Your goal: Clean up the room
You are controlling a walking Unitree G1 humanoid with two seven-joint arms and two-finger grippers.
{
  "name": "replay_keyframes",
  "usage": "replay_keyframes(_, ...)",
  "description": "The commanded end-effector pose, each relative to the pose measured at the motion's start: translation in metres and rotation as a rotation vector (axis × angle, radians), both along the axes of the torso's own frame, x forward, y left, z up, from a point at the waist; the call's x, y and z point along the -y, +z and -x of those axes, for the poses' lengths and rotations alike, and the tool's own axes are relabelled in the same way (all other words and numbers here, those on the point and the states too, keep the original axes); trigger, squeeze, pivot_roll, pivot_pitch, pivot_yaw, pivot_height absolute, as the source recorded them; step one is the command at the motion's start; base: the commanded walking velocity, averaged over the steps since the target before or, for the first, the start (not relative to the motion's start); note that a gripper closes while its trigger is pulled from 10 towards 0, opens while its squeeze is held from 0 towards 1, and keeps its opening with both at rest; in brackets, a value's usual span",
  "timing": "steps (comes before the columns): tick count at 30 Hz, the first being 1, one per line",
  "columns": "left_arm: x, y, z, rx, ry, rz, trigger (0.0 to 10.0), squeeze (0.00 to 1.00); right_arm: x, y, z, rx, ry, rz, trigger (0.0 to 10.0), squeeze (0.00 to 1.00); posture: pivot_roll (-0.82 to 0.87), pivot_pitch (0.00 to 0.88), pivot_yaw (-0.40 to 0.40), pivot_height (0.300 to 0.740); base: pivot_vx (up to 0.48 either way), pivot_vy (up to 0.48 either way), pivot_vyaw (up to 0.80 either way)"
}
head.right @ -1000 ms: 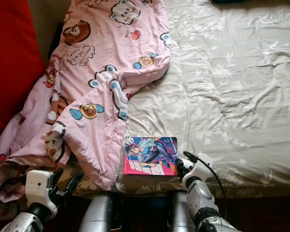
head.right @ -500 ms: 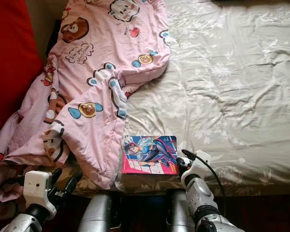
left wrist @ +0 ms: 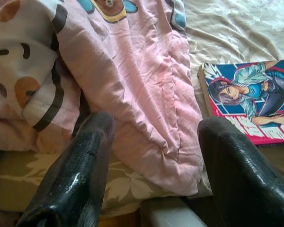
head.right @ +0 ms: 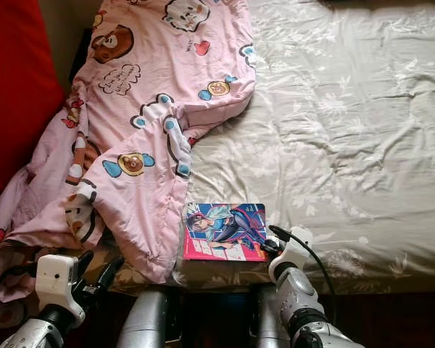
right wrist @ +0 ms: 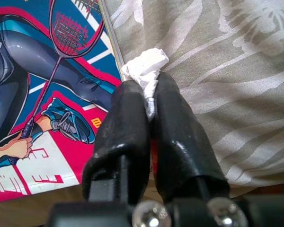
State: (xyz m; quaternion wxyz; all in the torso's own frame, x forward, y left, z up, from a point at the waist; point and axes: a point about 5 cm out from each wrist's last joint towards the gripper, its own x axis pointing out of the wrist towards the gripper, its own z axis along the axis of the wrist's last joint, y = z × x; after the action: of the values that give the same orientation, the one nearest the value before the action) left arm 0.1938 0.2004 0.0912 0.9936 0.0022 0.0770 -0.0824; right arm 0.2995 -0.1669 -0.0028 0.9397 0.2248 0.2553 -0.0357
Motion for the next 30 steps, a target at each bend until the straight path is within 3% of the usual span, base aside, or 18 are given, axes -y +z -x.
replay_keyframes(1,-0.004,-0.012,0.004,-0.061,0.010,-0.011,10.0,0.00,-0.003,-0.014,0.014,-0.066,0.006,-0.009,0.0,0.00,0.19,0.307,0.076,0.641,0.000,0.000,0.00)
replay_keyframes(4,-0.004,-0.014,0.002,-0.062,0.012,-0.010,10.0,0.00,-0.003,-0.014,0.014,-0.061,0.001,-0.007,0.0,0.00,0.19,0.289,0.071,0.641,0.000,0.000,0.00)
replay_keyframes(15,0.004,-0.042,-0.026,-0.076,0.064,0.034,10.0,0.00,0.014,-0.010,0.016,0.026,-0.054,0.044,0.0,0.00,0.10,0.153,0.019,0.641,0.000,0.000,0.00)
replay_keyframes(22,0.006,-0.054,-0.039,-0.067,0.116,0.077,10.0,0.00,0.028,0.003,0.020,0.225,-0.060,0.148,0.0,0.00,0.03,0.086,-0.026,0.641,0.000,0.000,0.00)
replay_keyframes(23,0.006,-0.058,-0.040,-0.073,0.128,0.086,10.0,0.00,0.028,0.004,0.025,0.261,-0.049,0.174,7.8,0.00,0.02,0.078,-0.033,0.641,0.000,0.000,0.00)
replay_keyframes(24,0.007,-0.060,-0.040,-0.077,0.132,0.090,10.0,0.00,0.028,0.003,0.028,0.273,-0.036,0.196,10.0,0.00,0.01,0.074,-0.036,0.641,0.000,0.000,0.00)
replay_keyframes(30,0.013,-0.072,-0.037,-0.103,0.147,0.106,10.0,0.00,0.026,-0.003,0.052,0.318,0.005,0.269,10.0,0.00,-0.02,0.055,-0.035,0.646,0.000,0.000,0.00)
